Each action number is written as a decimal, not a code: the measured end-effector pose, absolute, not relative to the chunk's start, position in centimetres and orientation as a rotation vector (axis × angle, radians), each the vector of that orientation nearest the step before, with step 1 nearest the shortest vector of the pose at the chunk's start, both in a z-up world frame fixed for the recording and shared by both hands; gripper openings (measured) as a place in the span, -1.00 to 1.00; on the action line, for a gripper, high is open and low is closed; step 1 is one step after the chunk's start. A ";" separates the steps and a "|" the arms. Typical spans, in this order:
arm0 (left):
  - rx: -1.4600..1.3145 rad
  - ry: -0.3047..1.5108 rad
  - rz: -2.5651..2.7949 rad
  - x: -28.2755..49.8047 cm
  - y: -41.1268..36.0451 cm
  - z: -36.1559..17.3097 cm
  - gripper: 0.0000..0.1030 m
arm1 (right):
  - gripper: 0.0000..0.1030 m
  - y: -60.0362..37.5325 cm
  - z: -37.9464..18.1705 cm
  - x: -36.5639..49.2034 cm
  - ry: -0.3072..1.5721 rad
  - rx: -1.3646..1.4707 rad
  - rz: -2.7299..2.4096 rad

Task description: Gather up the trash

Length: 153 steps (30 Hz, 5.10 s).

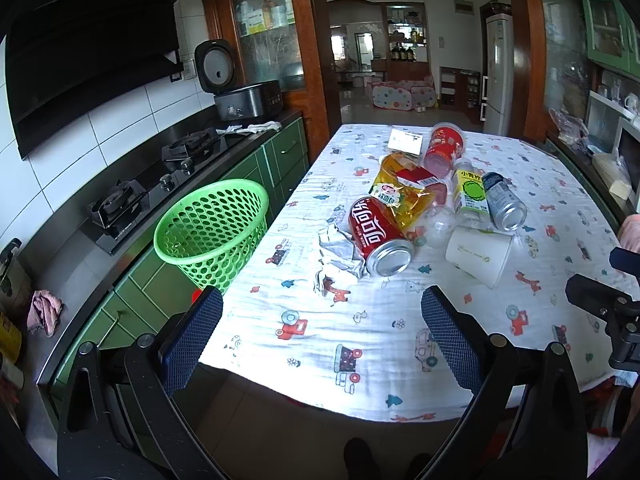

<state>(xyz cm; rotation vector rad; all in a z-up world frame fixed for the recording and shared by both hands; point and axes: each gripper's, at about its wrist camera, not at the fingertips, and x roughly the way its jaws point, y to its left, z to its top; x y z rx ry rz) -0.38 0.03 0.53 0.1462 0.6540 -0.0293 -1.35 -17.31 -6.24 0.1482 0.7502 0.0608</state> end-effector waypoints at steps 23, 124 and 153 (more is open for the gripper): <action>0.148 0.655 -0.024 -0.4 0.2 0.5 0.90 | 0.88 -17.2 -6.2 -1.3 0.748 0.147 0.064; 0.037 0.888 -0.179 12.8 2.8 -5.5 0.35 | 0.48 -16.9 -13.1 13.8 1.000 -0.191 0.321; -0.054 0.990 -0.384 16.7 3.7 -9.5 -0.55 | 0.17 -15.9 -14.4 14.8 1.088 -0.208 0.350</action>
